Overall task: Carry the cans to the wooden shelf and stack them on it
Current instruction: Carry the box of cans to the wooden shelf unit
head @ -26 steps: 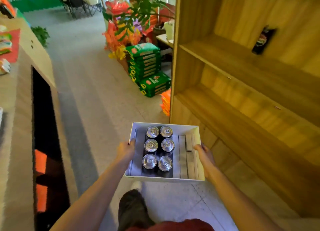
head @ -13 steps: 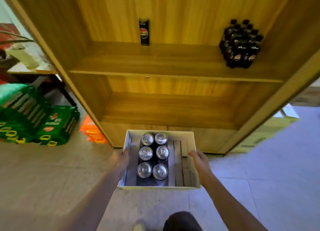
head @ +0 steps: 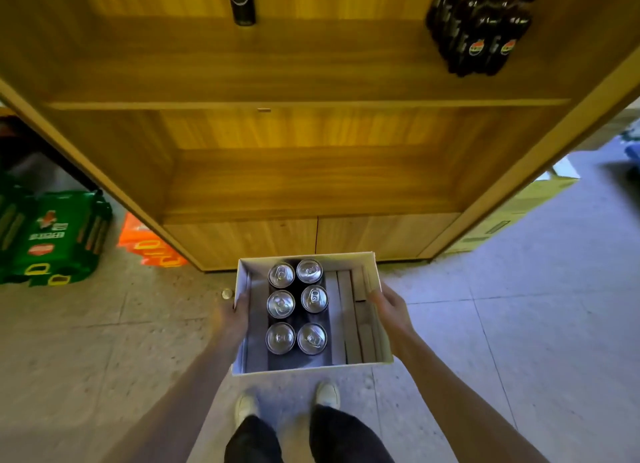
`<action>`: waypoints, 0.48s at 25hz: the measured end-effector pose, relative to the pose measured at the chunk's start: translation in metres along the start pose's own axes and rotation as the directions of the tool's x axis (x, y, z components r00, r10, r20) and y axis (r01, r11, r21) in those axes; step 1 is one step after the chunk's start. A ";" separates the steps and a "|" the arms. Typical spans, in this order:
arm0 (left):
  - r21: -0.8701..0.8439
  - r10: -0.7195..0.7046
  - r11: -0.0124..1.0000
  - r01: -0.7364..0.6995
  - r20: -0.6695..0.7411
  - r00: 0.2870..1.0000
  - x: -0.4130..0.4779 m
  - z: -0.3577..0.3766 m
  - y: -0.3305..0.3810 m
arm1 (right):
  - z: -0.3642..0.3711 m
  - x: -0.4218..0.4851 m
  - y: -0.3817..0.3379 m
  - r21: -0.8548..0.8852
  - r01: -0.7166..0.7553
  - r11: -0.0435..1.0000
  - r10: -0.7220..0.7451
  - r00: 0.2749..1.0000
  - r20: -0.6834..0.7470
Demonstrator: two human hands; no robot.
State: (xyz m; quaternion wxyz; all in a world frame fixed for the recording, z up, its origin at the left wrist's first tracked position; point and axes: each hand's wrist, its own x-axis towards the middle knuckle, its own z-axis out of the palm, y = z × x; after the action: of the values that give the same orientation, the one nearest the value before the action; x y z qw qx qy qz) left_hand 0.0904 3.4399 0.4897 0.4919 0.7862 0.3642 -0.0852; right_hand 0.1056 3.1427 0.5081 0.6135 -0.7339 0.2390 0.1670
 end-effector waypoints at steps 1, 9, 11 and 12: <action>0.003 0.004 1.000 -0.004 -0.010 1.000 0.005 -0.003 -0.004 | 0.009 0.002 0.004 -0.005 -0.013 1.000 0.013 1.000 0.000; 0.133 0.001 0.991 0.000 -0.004 1.000 0.095 0.001 -0.077 | 0.088 0.060 0.069 -0.021 -0.060 0.998 0.060 0.998 -0.030; 0.146 0.008 0.989 -0.007 -0.006 1.000 0.139 0.023 -0.116 | 0.113 0.100 0.104 -0.017 -0.075 0.997 0.074 0.996 -0.050; 0.138 0.034 0.990 -0.032 -0.014 0.999 0.162 0.035 -0.134 | 0.124 0.121 0.120 -0.021 -0.068 0.997 0.067 0.997 -0.046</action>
State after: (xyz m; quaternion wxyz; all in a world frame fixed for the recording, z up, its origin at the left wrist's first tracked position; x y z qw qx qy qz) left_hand 0.1267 3.5231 0.2967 0.4347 0.8250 0.3482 -0.0956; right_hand 0.1449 3.2306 0.3206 0.5936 -0.7360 0.2755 0.1735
